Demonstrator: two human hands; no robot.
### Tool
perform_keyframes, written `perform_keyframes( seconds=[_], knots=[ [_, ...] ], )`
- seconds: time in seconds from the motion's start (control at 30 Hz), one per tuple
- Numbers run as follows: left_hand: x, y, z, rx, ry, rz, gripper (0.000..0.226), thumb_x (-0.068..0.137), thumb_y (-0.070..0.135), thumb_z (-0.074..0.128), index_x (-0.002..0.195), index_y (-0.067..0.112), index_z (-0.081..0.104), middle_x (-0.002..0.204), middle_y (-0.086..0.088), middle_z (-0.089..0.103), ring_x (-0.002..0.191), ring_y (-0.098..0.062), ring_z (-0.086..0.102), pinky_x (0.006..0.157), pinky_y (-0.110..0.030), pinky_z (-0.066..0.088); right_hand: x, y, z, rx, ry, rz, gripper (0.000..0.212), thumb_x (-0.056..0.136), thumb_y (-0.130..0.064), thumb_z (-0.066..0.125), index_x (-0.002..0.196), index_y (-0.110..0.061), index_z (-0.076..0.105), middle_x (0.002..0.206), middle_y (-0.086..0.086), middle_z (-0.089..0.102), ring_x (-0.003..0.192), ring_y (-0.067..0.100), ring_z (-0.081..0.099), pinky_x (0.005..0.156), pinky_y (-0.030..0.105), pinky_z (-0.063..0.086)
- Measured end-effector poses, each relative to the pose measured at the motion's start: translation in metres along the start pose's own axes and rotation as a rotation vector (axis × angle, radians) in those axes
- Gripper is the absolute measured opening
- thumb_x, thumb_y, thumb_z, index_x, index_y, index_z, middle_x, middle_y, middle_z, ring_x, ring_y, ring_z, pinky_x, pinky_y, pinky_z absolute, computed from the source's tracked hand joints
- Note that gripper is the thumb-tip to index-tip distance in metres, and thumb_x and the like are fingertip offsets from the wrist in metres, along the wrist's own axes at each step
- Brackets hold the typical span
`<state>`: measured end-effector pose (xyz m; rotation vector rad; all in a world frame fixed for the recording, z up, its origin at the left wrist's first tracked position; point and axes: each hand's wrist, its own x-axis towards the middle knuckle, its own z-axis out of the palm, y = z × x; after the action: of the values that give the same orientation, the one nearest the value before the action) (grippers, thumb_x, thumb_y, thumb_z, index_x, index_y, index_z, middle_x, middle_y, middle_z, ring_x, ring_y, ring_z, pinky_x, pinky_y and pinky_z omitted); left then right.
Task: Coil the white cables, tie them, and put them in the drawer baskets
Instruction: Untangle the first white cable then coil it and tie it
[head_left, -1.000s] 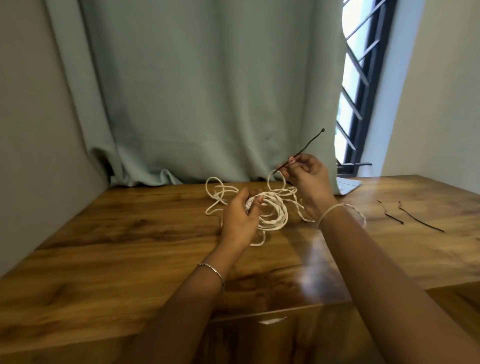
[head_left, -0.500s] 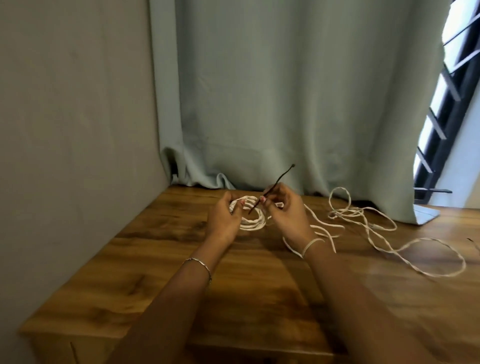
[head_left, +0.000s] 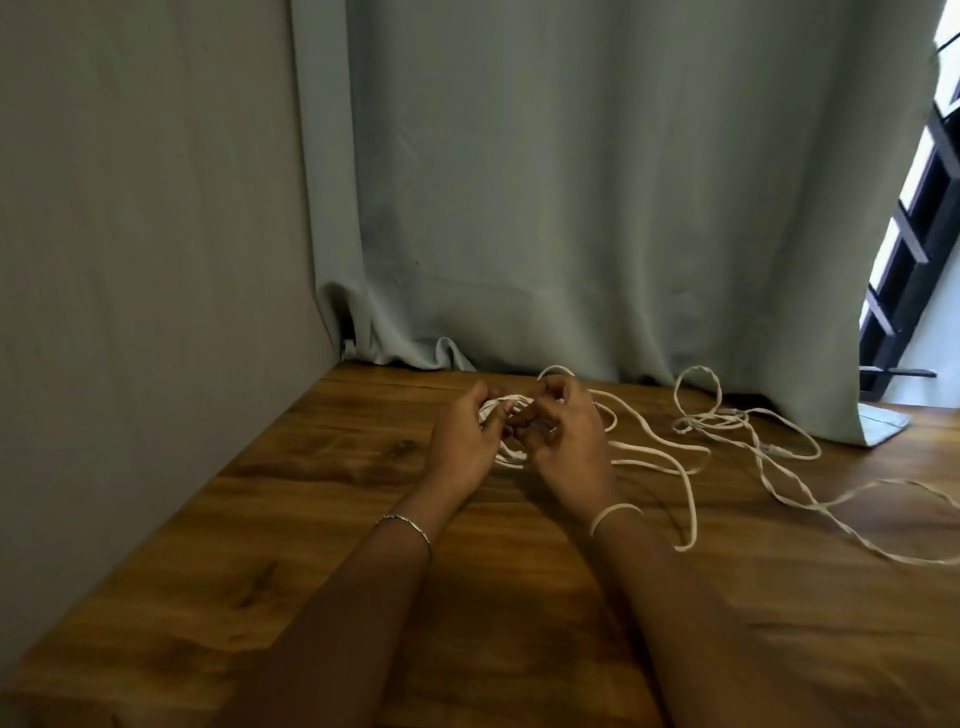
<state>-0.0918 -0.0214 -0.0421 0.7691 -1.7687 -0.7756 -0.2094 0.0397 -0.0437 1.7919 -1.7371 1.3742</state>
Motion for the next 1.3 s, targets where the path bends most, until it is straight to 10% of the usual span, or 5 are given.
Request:
perform_keyframes(
  seconds=[0.43,0.67,1.3],
  knots=[
    [-0.004,0.003,0.008,-0.175,-0.008,0.003,0.012,0.096,0.025,0.056,0.101,0.022,0.066,0.107,-0.005,0.068,0.1,-0.017,0.065,0.085,-0.033,0.055,-0.001,-0.005,-0.004,-0.013,0.013,-0.122,0.03,0.08,0.006,0.067,0.107,-0.007,0.068,0.125,0.009,0.052,0.106,0.005,0.048,0.086,0.001,0.038],
    [-0.01,0.008,0.004,-0.346,0.029,-0.161,0.017,0.093,0.037,0.059,0.102,0.025,0.067,0.108,-0.001,0.07,0.103,-0.017,0.066,0.091,-0.041,0.055,-0.003,-0.01,-0.001,-0.164,0.012,-0.242,0.023,0.081,0.0,0.066,0.104,-0.002,0.067,0.125,0.018,0.054,0.101,0.03,0.063,0.077,0.039,0.058],
    [-0.018,0.018,-0.009,-0.539,-0.091,-0.337,0.028,0.091,0.032,0.062,0.11,0.011,0.062,0.098,-0.007,0.074,0.096,-0.024,0.069,0.092,-0.045,0.054,-0.008,-0.023,-0.009,-0.425,0.093,-0.406,0.024,0.075,-0.01,0.078,0.095,-0.002,0.068,0.105,0.019,0.065,0.072,0.026,0.067,0.052,0.028,0.051]
  ],
)
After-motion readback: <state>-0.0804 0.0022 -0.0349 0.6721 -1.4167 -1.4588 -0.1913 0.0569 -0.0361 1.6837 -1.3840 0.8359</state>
